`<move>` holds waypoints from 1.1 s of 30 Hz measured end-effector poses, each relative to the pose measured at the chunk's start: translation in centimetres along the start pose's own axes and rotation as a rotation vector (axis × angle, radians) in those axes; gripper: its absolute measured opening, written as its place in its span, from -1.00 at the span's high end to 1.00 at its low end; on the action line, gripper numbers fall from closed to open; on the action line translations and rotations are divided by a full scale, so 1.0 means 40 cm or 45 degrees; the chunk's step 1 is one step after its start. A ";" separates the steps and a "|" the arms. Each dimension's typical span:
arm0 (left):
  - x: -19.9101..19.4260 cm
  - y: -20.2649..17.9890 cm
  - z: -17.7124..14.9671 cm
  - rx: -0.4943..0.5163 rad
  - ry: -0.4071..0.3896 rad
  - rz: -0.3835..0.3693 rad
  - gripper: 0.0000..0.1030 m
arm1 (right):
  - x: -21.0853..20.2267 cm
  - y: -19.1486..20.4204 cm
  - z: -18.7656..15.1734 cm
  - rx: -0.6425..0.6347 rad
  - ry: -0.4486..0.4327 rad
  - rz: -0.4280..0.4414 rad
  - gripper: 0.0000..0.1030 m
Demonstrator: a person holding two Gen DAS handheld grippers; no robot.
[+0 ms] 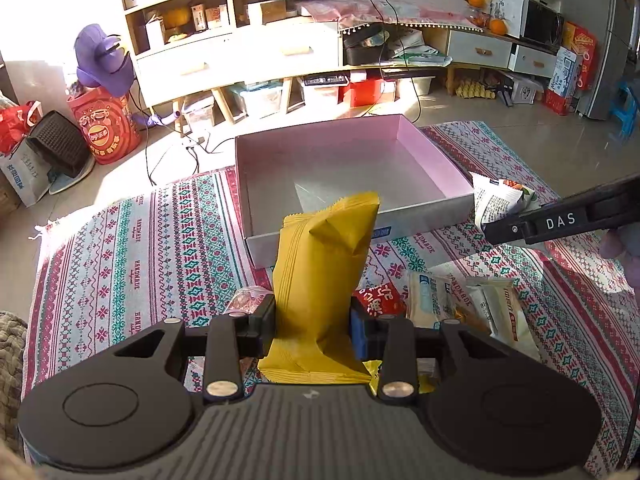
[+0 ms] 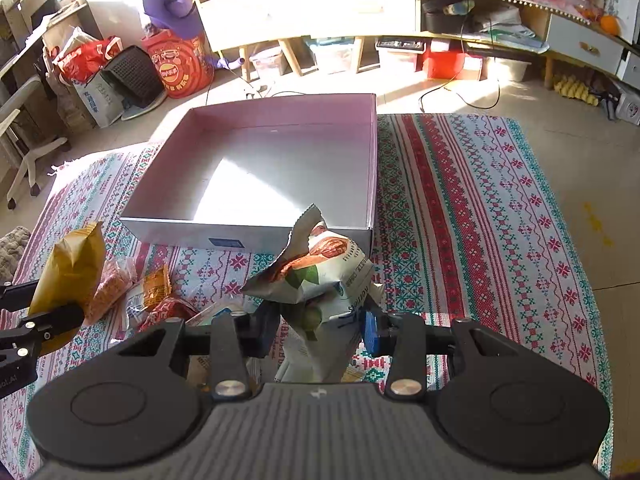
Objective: Organize snacks
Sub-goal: 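Carry both snacks into the pink box and open both grippers to release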
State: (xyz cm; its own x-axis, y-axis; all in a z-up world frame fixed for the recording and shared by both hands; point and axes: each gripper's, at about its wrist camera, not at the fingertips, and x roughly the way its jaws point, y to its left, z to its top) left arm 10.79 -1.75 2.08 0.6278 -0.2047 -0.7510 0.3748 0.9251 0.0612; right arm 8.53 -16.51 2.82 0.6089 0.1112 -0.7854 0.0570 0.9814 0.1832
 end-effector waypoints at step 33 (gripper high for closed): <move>0.249 -0.020 0.155 0.074 -0.089 0.000 -0.34 | 0.136 -0.007 0.157 0.085 -0.083 0.055 -0.10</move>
State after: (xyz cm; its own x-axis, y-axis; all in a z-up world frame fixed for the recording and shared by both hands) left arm 20.97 -6.52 -1.37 0.6730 -0.2282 -0.7035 0.4122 0.9055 0.1007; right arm 16.79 -17.15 2.21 0.6621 0.1407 -0.7361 0.0807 0.9631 0.2567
